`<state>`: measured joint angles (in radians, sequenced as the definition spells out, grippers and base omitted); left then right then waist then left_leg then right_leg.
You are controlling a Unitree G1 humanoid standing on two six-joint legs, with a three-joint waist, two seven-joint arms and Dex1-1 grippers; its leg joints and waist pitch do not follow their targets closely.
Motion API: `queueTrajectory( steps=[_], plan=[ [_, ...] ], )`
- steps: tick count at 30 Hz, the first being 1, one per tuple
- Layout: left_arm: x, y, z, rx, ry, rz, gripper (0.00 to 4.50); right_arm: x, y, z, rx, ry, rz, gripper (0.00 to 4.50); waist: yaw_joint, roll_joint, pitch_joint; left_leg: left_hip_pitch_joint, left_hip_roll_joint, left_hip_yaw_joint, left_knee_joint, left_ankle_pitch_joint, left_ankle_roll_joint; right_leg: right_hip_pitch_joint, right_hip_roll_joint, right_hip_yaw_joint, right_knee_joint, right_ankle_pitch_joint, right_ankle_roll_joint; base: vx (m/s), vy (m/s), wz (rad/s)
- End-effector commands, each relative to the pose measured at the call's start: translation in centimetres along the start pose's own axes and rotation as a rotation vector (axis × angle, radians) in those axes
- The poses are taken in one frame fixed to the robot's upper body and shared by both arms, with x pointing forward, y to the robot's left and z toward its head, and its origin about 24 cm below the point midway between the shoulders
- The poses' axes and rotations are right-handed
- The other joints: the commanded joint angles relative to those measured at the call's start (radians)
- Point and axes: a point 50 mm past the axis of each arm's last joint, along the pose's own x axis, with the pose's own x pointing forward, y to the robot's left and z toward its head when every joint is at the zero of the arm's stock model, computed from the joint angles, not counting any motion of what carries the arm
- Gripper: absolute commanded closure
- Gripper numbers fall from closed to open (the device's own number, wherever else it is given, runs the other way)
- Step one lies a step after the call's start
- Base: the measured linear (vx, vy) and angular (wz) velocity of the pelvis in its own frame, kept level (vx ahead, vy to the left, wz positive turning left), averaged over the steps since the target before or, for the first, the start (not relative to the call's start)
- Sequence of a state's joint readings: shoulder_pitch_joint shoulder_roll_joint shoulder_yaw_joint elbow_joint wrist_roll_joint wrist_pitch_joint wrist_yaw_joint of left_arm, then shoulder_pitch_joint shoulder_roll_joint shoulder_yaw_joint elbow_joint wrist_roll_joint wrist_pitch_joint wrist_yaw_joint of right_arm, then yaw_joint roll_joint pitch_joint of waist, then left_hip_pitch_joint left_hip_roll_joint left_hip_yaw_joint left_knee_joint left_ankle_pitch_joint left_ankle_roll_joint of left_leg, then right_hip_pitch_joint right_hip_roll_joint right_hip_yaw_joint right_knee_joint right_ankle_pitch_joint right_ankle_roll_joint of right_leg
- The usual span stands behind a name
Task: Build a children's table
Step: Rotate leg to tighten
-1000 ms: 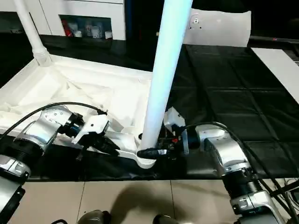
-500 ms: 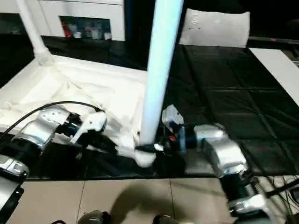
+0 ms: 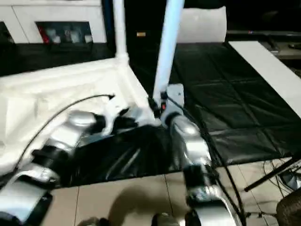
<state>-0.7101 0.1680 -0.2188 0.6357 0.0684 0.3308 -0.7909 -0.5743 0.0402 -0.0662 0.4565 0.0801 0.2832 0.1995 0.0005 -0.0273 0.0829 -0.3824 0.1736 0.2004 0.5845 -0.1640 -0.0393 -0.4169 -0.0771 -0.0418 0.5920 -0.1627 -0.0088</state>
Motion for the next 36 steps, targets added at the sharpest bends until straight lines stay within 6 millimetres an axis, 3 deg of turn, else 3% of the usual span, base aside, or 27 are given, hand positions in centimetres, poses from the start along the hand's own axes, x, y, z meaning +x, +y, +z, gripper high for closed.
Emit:
queueTrajectory(
  steps=[1, 4, 6, 10, 14, 19, 23, 27, 32, 33, 36],
  plan=[
    [1.4, -0.9, 3.1, -0.016, -0.13, 0.071, 4.5, 0.7, 6.4, -1.8, 0.048, 0.072, 0.231, 1.79, 0.002, -0.006, -0.062, 0.022, 0.047, -0.03, -0.073, -0.315, 0.007, 0.029, -0.065, 0.041, -0.094, -0.447, -0.141, 0.0, 0.0, 0.0],
    [1.1, -0.7, 2.8, 0.042, -0.098, 0.063, 4.5, 0.8, 6.0, -1.4, 0.064, 0.039, 0.229, 1.76, 0.004, -0.001, -0.065, 0.017, 0.047, -0.028, -0.075, -0.284, 0.024, 0.035, -0.061, 0.04, -0.087, -0.37, -0.152, 0.0, 0.0, 0.0],
    [0.4, -0.2, 2.2, 0.067, -0.072, 0.059, 4.5, 0.3, 5.2, -1.3, 0.023, 0.011, 0.276, 1.45, 0.007, 0.003, -0.066, 0.017, 0.047, -0.027, -0.074, -0.275, 0.032, 0.038, -0.061, 0.04, -0.084, -0.324, -0.167, 0.0, 0.0, 0.0],
    [-1.0, 0.7, 1.1, 0.117, -0.053, 0.008, 4.5, -0.9, 2.7, -0.8, -0.024, -0.024, 0.346, 1.14, 0.007, -0.001, -0.068, 0.009, 0.047, -0.026, -0.073, -0.24, 0.055, 0.049, -0.062, 0.039, -0.077, -0.264, -0.185, 0.0, 0.0, 0.0],
    [-2.3, 1.1, 0.0, 0.154, -0.022, -0.091, 4.5, -2.1, 0.5, -0.1, -0.12, -0.042, 0.445, 0.78, 0.009, -0.001, -0.068, 0.011, 0.048, -0.025, -0.069, -0.229, 0.065, 0.05, -0.064, 0.038, -0.079, -0.284, -0.195, 0.0, 0.0, 0.0],
    [-3.7, 0.9, -1.2, 0.227, 0.017, -0.274, 4.5, -3.9, -1.6, 0.4, -0.237, -0.011, 0.617, 0.23, 0.012, -0.003, -0.068, 0.014, 0.053, -0.023, -0.068, -0.207, 0.08, 0.05, -0.06, 0.038, -0.069, -0.215, -0.229, 0.0, 0.0, 0.0],
    [-4.3, 0.8, -1.5, 0.287, 0.039, -0.38, 4.5, -4.9, -2.5, 0.7, -0.264, 0.028, 0.724, 0.23, 0.017, -0.002, -0.065, 0.02, 0.057, -0.021, -0.068, -0.215, 0.086, 0.046, -0.062, 0.039, -0.068, -0.211, -0.243, 0.0, 0.0, 0.0],
    [-4.8, 0.5, -1.7, 0.32, 0.065, -0.525, 4.5, -6.0, -3.2, 0.9, -0.29, 0.085, 0.866, 0.23, 0.045, 0.0, -0.059, 0.026, 0.063, -0.019, -0.072, -0.234, 0.067, 0.043, -0.064, 0.04, -0.07, -0.247, -0.244, 0.0, 0.0, 0.0],
    [-5.2, 0.1, -1.8, 0.362, 0.097, -0.639, 4.5, -6.9, -3.5, 0.8, -0.304, 0.152, 0.98, 0.23, 0.062, -0.004, -0.056, 0.026, 0.064, -0.02, -0.075, -0.271, 0.043, 0.042, -0.068, 0.04, -0.072, -0.312, -0.225, 0.0, 0.0, 0.0],
    [-5.2, -0.1, -1.8, 0.374, 0.104, -0.671, 4.5, -7.1, -3.5, 0.7, -0.302, 0.172, 1.014, 0.5, 0.063, -0.003, -0.057, 0.027, 0.064, -0.021, -0.076, -0.272, 0.04, 0.041, -0.069, 0.04, -0.073, -0.321, -0.223, 0.0, 0.0, 0.0],
    [-5.3, -0.3, -1.8, 0.401, 0.119, -0.728, 4.5, -7.5, -3.4, 0.6, -0.298, 0.203, 1.08, 0.64, 0.066, -0.005, -0.057, 0.025, 0.065, -0.021, -0.076, -0.267, 0.042, 0.041, -0.069, 0.039, -0.072, -0.318, -0.219, 0.0, 0.0, 0.0]
  ],
)
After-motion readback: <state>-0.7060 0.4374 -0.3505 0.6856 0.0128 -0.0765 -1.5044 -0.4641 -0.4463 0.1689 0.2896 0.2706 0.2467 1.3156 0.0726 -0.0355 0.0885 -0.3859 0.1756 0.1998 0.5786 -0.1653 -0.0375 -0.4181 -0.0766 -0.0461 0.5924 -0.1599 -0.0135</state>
